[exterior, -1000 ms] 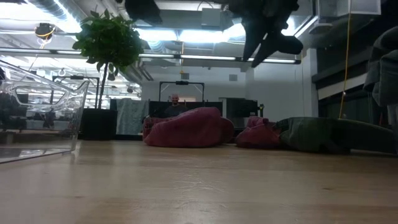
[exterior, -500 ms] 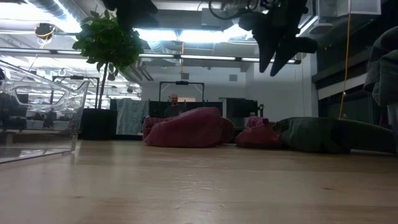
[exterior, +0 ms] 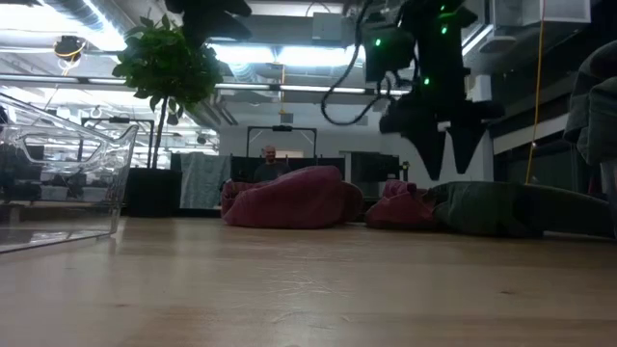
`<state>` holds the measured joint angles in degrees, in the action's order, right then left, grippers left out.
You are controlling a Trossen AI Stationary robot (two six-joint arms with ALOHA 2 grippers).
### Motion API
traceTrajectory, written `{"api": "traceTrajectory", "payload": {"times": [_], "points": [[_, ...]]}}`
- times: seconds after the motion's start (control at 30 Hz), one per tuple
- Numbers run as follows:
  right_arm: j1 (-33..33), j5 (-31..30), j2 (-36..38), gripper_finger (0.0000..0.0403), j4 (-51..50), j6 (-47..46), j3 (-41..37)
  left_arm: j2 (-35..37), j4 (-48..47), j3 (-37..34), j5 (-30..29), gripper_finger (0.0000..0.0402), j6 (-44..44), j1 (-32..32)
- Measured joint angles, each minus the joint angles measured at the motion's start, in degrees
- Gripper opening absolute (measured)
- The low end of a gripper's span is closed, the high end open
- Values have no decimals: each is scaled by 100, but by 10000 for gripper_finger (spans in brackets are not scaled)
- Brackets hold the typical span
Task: Pick & Place hat
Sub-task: Put the gray cap into the right transparent bin
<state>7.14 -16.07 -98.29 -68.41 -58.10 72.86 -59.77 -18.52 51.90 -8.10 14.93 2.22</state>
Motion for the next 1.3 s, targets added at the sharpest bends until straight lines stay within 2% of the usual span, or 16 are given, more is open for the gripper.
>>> {"api": "traceTrajectory", "payload": {"times": [0.23, 0.33, 0.57, 0.77, 1.03, 1.3], "points": [[11, -31, -541, 256, -1, 126, 0, 0, -2, 0, 23, 182, 145, 0], [9, -75, -610, 244, -24, 156, 0, 0, -4, 0, 29, 182, 150, 0], [6, -186, -629, 160, -20, 126, -191, 0, -9, 0, 29, 182, 189, 0], [6, 134, -619, 95, -23, -17, -559, 0, -13, 0, 29, 182, 189, 0], [-134, 247, -418, 17, -5, 247, -301, 0, -12, 0, 28, 182, 189, 0], [-138, 266, 527, 8, 0, 463, 134, 2, -13, 0, 28, 182, 168, 0]]}}
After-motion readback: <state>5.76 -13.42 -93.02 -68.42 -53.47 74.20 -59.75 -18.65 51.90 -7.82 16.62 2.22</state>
